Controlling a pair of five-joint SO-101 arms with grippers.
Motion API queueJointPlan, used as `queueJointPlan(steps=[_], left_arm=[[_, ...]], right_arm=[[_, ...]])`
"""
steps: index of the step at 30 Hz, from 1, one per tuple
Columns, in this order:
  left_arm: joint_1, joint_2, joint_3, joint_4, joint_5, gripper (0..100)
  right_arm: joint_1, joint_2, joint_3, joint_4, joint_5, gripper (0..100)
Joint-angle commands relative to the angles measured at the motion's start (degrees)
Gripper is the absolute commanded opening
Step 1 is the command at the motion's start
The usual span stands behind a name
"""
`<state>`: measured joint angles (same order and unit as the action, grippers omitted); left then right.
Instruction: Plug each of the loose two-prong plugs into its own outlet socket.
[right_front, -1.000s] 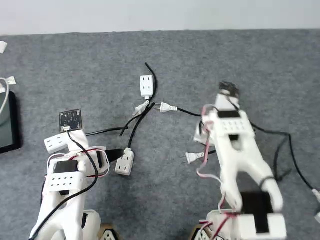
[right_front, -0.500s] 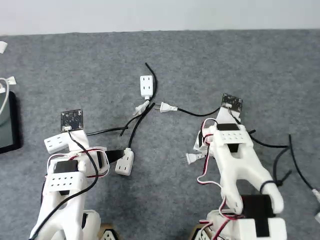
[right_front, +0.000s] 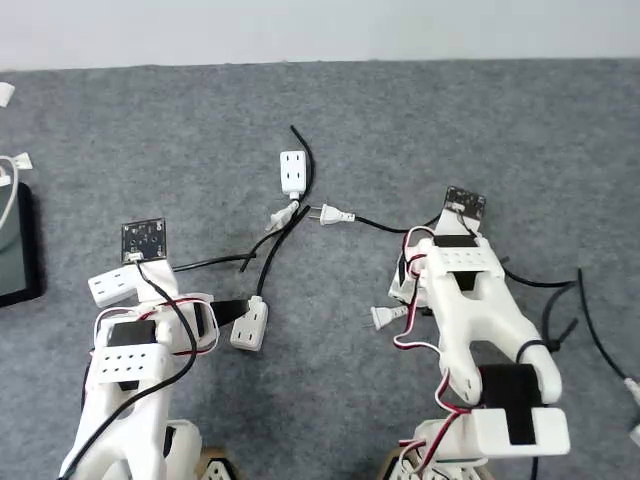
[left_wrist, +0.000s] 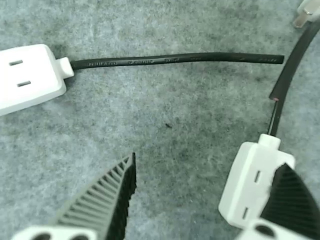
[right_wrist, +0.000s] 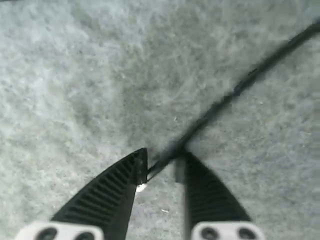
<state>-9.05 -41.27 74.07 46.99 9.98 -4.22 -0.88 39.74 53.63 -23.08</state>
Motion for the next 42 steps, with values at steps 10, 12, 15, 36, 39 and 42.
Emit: queueJointPlan(steps=[10, 12, 15, 36, 39, 42], left_arm=[[-0.4, -1.1, -0.4, -1.1, -0.7, 38], [-0.4, -1.1, -0.4, -1.1, -0.7, 38], [-0.4, -1.1, -0.4, -1.1, -0.7, 38], [-0.4, -1.1, -0.4, -1.1, -0.7, 38], [-0.4, -1.1, -0.4, -1.1, -0.7, 38], [-0.4, -1.1, -0.4, -1.1, -0.7, 38]], right_arm=[[-0.8, 0.0, -6.9, 5.1, 4.5, 0.8], [-2.4, 0.0, -11.1, 8.5, 10.4, 0.8], [-4.2, 0.4, -18.7, 15.6, 25.7, 0.8], [-0.2, 0.7, -11.3, 3.9, 55.6, 9.6], [0.0, 0.7, -8.3, -1.6, 45.7, 15.7], [1.0, 0.7, -7.3, -4.3, 38.7, 14.6]])
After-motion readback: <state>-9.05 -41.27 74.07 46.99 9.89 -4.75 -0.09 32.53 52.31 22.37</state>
